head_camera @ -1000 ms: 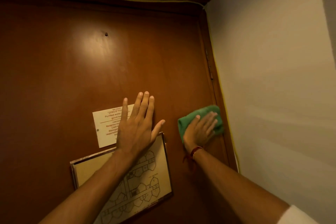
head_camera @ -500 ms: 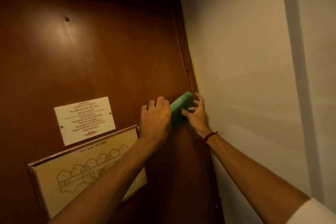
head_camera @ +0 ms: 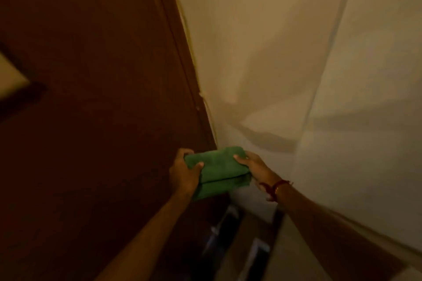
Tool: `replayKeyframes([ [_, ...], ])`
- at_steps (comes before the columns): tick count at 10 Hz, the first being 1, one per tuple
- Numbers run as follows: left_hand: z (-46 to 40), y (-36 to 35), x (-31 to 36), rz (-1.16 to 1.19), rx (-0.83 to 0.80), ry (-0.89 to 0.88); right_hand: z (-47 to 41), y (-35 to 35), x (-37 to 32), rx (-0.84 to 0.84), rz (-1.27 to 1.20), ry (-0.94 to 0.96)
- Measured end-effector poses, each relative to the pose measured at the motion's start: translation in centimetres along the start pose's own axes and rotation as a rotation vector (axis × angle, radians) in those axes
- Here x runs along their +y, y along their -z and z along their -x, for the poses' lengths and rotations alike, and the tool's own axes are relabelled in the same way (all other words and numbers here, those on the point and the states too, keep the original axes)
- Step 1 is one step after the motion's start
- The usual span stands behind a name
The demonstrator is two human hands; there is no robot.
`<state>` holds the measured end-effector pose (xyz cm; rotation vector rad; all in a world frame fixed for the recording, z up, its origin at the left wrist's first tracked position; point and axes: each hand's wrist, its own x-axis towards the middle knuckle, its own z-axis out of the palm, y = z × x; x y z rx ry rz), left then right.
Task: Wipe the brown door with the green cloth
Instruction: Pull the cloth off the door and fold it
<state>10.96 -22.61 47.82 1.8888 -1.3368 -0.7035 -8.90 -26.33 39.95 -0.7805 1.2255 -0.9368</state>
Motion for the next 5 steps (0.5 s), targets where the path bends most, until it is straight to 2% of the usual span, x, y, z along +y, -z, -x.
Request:
replayKeyframes([
  [1, 4.9, -9.7, -11.3, 0.028, -0.208, 0.267, 1.5, 5.4, 14.9, 0.114, -0.004, -0.216],
  [2, 11.3, -18.0, -20.9, 0.069, -0.353, 0.422, 4.5, 10.2, 27.9, 0.256, -0.021, -0.400],
  [3, 17.5, -24.8, -29.1, 0.085, -0.428, 0.587, 8.1, 14.0, 38.4, 0.375, -0.021, -0.569],
  [4, 21.6, -29.3, -35.1, 0.084, -0.554, 0.726, 11.2, 16.4, 45.9, 0.426, 0.000, -0.680],
  [5, 23.7, -32.6, -38.9, 0.101, -0.654, 0.797, 12.4, 17.5, 50.1, 0.458, 0.045, -0.771],
])
